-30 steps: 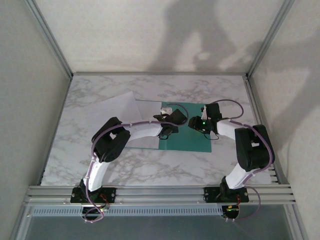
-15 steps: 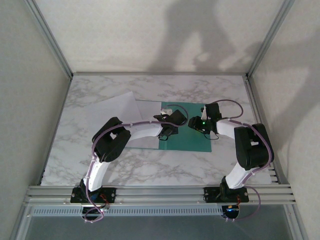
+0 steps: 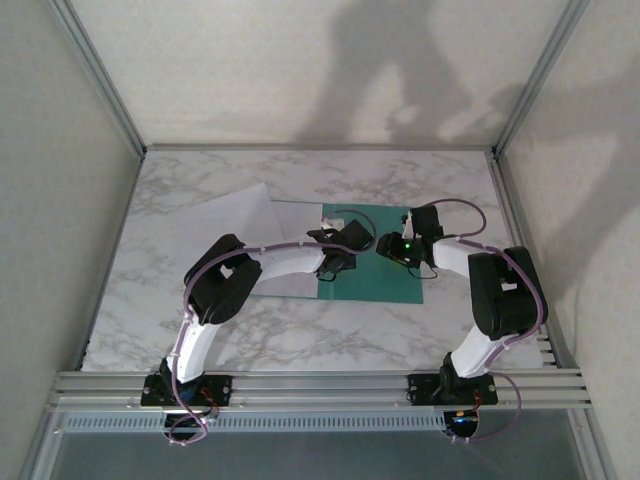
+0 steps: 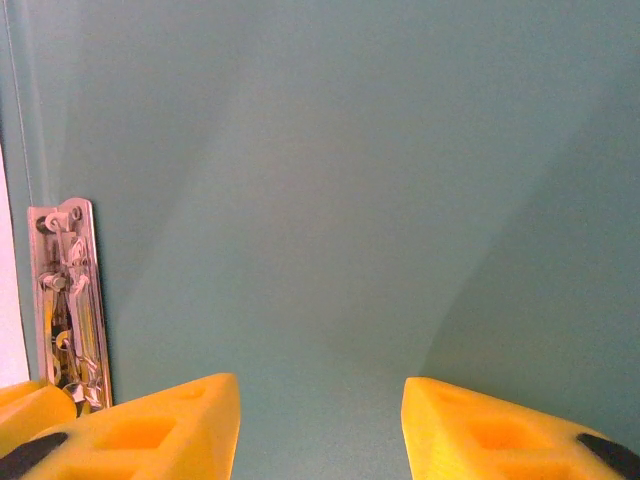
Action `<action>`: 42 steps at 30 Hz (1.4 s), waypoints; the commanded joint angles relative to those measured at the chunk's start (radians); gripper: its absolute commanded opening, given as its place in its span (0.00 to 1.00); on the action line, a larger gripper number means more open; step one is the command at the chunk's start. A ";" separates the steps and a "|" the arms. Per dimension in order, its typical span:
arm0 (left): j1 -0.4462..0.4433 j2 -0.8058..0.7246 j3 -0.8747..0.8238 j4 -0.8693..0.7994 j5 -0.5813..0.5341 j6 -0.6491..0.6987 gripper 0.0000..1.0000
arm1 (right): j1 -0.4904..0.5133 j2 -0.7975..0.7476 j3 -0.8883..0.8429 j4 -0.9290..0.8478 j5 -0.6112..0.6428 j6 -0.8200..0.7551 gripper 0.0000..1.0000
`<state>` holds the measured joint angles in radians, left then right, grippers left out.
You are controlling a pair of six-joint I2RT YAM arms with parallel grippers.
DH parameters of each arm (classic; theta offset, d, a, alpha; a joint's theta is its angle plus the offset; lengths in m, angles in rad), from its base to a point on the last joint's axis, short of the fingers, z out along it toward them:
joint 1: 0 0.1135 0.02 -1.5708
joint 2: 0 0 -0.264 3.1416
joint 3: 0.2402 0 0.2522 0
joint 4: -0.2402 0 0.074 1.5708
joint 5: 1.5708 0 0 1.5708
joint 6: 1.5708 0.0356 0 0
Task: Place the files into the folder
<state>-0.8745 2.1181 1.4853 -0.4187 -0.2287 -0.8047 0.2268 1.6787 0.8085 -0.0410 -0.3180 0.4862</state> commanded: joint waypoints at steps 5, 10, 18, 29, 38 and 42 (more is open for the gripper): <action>-0.012 -0.003 0.027 -0.046 -0.004 -0.002 0.22 | -0.001 0.031 0.025 -0.021 -0.016 -0.001 0.48; -0.014 -0.004 0.034 -0.053 -0.004 -0.002 0.22 | -0.001 0.039 0.028 -0.022 -0.023 -0.001 0.48; -0.018 -0.008 0.044 -0.064 -0.013 -0.001 0.22 | 0.001 0.044 0.032 -0.023 -0.026 -0.001 0.48; -0.018 0.000 0.040 -0.068 -0.016 -0.005 0.18 | 0.003 0.046 0.033 -0.029 -0.027 -0.004 0.48; -0.018 0.004 0.038 -0.071 -0.014 -0.011 0.16 | 0.002 0.046 0.034 -0.035 -0.028 -0.006 0.48; -0.018 0.004 0.033 -0.063 -0.005 -0.013 0.13 | 0.002 0.044 0.034 -0.036 -0.031 -0.003 0.48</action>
<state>-0.8829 2.1181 1.5002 -0.4580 -0.2317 -0.8051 0.2268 1.7000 0.8307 -0.0441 -0.3370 0.4862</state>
